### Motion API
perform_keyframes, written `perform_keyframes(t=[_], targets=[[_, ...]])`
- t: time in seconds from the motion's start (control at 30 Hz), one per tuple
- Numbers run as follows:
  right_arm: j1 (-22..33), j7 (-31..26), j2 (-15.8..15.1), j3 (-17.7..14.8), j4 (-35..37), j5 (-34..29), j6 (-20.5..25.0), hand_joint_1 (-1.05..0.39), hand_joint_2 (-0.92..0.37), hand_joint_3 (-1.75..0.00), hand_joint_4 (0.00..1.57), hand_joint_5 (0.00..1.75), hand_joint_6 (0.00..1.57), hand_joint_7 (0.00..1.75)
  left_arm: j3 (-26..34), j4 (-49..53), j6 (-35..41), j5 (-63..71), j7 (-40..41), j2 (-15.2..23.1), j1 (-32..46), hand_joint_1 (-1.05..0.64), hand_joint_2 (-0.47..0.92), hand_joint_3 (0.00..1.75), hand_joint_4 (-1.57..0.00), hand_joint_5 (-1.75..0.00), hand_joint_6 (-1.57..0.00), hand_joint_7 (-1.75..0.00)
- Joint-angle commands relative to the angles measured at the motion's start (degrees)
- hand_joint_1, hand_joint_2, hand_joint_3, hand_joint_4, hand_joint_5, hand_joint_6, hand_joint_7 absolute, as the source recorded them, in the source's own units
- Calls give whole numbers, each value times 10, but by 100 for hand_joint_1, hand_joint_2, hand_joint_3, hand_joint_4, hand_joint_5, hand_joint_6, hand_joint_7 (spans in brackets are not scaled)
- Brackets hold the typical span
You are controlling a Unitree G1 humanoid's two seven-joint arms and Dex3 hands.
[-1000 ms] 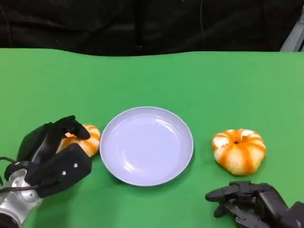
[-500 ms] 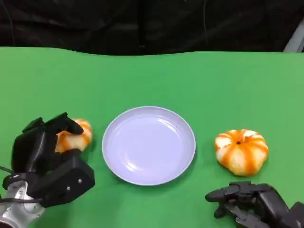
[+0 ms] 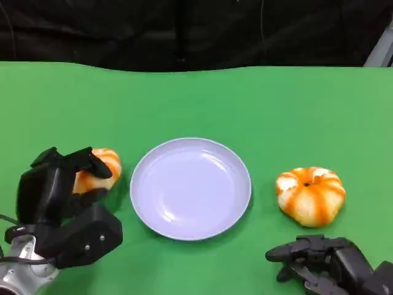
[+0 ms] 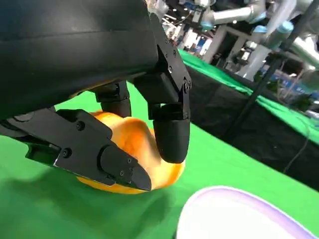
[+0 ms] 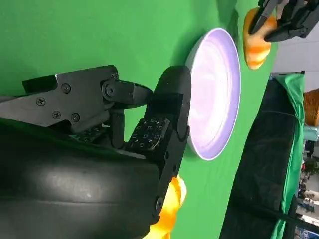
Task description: Grasp the bread from the table and place it into the plate.
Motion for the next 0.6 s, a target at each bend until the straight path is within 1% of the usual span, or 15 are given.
perform_keyframes(t=[0.03, 0.2, 0.6], targets=[[-1, 1, -8, -6, 5, 7, 2, -5, -92, -40, 79, 115, 113, 25, 0, -23, -33, 12, 30, 18, 14, 0, 91, 14, -73, -143, -91, -91], [-3, 1, -8, -7, 8, 6, -1, -5, -92, -40, 79, 114, 113, 25, 2, -37, -42, 16, 37, 18, 19, 0, 91, 17, -71, -147, -91, -91], [-3, 1, -8, -7, 8, 6, -1, -5, -92, -40, 80, 114, 113, 26, 5, -39, -42, 18, 36, 17, 20, 0, 88, 22, -70, -148, -91, -92]])
